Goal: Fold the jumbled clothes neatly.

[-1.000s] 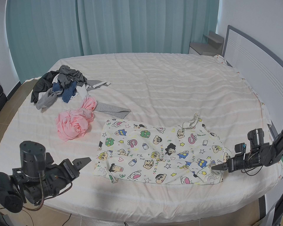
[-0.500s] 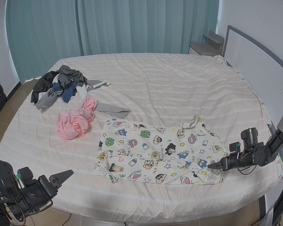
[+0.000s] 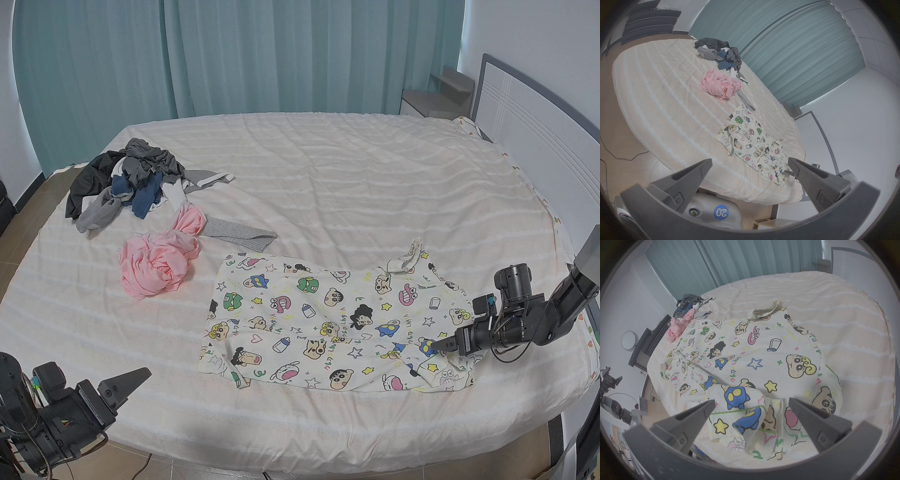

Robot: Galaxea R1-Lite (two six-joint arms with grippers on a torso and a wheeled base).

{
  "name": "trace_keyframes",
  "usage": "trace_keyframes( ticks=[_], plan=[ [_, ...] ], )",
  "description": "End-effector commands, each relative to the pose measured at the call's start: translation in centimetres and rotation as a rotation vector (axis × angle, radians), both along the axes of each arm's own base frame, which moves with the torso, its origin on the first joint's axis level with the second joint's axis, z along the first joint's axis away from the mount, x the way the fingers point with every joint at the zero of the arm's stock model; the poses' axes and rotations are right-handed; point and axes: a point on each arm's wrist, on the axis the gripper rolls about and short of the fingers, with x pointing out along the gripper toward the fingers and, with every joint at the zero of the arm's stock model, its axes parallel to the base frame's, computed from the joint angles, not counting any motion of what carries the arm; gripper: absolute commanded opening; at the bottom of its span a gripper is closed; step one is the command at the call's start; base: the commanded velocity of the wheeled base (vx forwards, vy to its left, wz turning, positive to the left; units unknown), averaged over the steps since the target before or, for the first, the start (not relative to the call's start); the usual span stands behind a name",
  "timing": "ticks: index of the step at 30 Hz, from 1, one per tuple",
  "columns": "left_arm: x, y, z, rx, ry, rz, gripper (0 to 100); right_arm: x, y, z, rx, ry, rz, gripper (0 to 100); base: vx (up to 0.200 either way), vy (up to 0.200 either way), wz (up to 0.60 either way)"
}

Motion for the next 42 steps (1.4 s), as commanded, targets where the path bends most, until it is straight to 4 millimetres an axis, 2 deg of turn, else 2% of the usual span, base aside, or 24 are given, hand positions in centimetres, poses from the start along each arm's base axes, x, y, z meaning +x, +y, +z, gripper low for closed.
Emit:
trace_keyframes(
  ticks=[1,8,13,21,23,27,36,42],
  plan=[
    [0.0,0.0,-0.2,0.006,0.010,0.000,100,0.3,-0.1,-0.2,-0.002,0.000,-0.006,0,0.000,0.000,0.00],
    [0.0,0.0,-0.3,0.005,0.013,-0.001,100,0.2,-0.3,-1.0,-0.008,0.028,-0.015,0,0.000,0.000,0.00],
    [-0.1,0.0,-0.4,0.002,0.018,-0.014,100,0.1,-0.8,-0.7,-0.007,0.023,-0.029,0,0.000,0.000,0.00],
    [-0.1,0.0,-0.4,0.000,0.023,-0.017,100,-0.7,-2.5,1.3,0.021,0.003,-0.064,0,0.000,0.000,0.00],
    [-0.1,0.0,-0.4,-0.001,0.023,-0.017,100,-1.7,-3.1,2.4,0.069,0.013,-0.045,0,0.000,0.000,0.00],
    [-0.1,0.0,-0.4,0.000,0.023,-0.017,100,-2.6,-3.6,3.0,0.097,0.025,-0.036,0,0.000,0.000,0.00],
    [-0.1,0.0,-0.4,0.000,0.023,-0.017,100,-2.7,-3.2,2.2,0.080,0.044,-0.004,0,0.000,0.000,0.00],
    [-0.1,0.0,-0.5,-0.001,0.025,-0.017,100,-2.6,-3.2,0.8,0.052,0.080,0.025,0,0.000,0.000,0.00]
  ],
)
